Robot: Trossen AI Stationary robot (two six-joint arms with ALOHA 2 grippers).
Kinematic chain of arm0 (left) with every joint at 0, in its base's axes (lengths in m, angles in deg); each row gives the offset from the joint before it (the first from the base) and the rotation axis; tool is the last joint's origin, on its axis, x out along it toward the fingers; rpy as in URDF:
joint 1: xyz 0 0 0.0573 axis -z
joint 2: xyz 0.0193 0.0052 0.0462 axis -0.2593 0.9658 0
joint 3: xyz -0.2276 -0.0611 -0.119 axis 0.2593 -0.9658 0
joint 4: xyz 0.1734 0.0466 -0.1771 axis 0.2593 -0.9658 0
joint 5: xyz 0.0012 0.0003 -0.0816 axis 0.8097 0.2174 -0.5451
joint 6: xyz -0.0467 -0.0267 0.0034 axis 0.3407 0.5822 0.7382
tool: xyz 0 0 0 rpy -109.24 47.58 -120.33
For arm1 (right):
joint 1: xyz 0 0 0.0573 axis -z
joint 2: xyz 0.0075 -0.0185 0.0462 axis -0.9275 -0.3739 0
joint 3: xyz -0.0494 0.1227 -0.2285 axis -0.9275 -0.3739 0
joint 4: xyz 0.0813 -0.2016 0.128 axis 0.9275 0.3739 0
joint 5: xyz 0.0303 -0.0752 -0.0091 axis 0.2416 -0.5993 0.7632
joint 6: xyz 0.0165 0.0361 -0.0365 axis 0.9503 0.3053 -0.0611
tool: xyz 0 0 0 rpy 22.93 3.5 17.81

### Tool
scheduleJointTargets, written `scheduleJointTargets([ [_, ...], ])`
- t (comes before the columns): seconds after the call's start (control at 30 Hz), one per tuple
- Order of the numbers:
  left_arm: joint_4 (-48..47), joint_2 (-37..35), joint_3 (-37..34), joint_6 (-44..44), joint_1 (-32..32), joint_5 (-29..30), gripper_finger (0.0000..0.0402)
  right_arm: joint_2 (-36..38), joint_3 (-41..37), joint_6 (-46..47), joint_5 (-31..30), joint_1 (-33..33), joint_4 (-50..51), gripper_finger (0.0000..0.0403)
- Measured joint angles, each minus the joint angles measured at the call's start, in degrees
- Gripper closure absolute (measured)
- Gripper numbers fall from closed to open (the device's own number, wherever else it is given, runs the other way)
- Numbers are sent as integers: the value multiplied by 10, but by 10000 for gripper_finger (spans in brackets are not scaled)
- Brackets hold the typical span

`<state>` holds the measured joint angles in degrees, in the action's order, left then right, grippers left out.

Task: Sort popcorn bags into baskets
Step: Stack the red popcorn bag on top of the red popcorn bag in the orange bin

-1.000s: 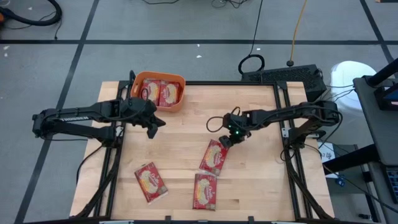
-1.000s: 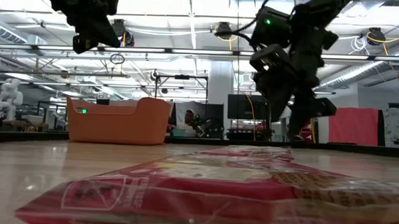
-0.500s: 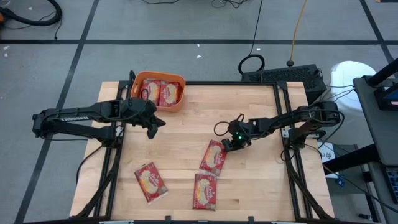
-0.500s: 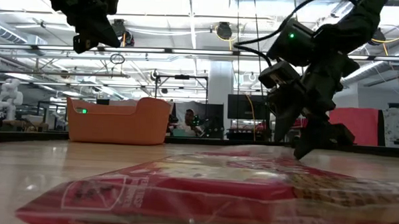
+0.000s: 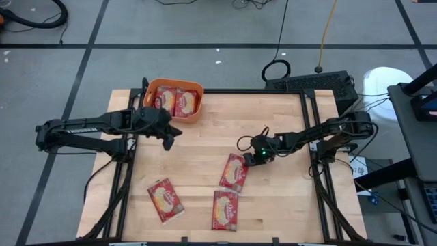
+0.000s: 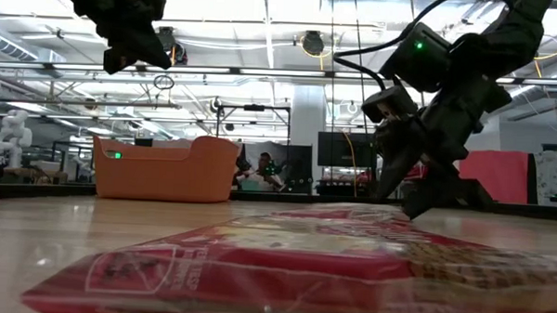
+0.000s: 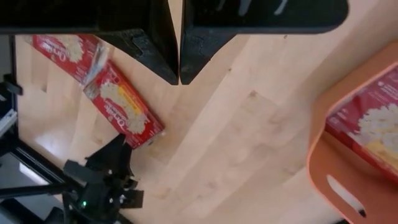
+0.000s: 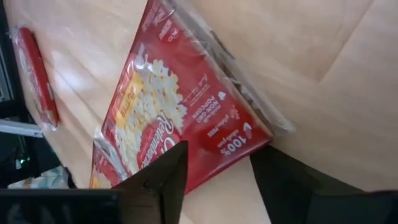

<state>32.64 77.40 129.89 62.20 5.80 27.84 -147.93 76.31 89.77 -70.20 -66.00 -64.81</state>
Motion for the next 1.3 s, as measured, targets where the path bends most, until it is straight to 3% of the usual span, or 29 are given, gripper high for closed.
scheduleJointTargets([
  [0.6,32,0,0,-5,0,31,382,-1,-1,12,-55,1,-32,394],
  [0.93,50,11,0,9,0,47,382,0,-1,17,-58,6,-147,403],
  [1.17,161,105,2,9,-1,-60,346,0,0,11,-56,6,-147,403],
  [1.3,157,185,44,-24,-1,-87,306,0,0,-10,-55,6,-167,403],
])
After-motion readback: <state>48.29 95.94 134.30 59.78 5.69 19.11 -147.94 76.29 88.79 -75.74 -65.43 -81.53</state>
